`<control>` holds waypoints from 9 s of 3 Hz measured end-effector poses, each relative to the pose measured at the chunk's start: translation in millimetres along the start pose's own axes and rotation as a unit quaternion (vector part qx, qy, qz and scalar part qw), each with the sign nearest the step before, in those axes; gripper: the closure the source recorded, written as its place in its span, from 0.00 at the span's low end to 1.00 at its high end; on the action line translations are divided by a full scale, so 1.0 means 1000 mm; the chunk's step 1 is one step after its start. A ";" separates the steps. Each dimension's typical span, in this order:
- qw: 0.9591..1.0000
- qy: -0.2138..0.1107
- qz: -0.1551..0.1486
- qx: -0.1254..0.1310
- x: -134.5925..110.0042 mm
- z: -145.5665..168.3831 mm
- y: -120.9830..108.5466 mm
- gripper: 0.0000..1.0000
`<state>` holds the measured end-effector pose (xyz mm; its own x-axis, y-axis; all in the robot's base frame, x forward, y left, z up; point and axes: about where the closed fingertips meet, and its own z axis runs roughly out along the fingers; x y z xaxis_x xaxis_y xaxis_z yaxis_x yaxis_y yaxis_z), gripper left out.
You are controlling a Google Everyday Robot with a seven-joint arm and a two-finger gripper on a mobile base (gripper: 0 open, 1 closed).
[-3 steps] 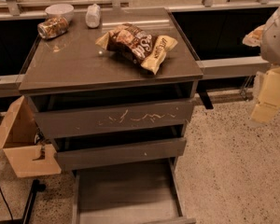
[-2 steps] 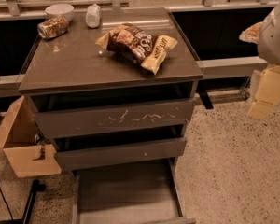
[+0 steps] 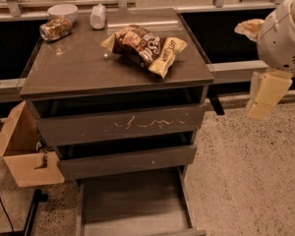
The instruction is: Place brown chip bag into bottom drawer
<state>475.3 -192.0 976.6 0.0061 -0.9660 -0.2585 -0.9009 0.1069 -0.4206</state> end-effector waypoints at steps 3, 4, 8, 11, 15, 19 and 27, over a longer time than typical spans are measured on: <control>0.994 -0.014 -0.107 0.026 -0.039 0.054 -0.044 0.00; 0.987 -0.008 -0.150 0.062 -0.046 0.069 -0.062 0.00; 0.970 -0.025 -0.204 0.132 -0.047 0.097 -0.092 0.00; 0.918 -0.089 -0.362 0.138 -0.075 0.125 -0.131 0.00; 0.890 -0.090 -0.406 0.184 -0.080 0.160 -0.175 0.00; 0.870 -0.071 -0.469 0.137 -0.082 0.225 -0.208 0.00; 0.861 -0.067 -0.488 0.126 -0.098 0.229 -0.226 1.00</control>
Offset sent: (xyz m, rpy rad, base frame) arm 0.0574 0.0412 -0.0182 -0.0214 -0.0816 0.1731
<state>777.2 -67.5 898.0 0.7721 -0.5904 0.2352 -0.3146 -0.6767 -0.6657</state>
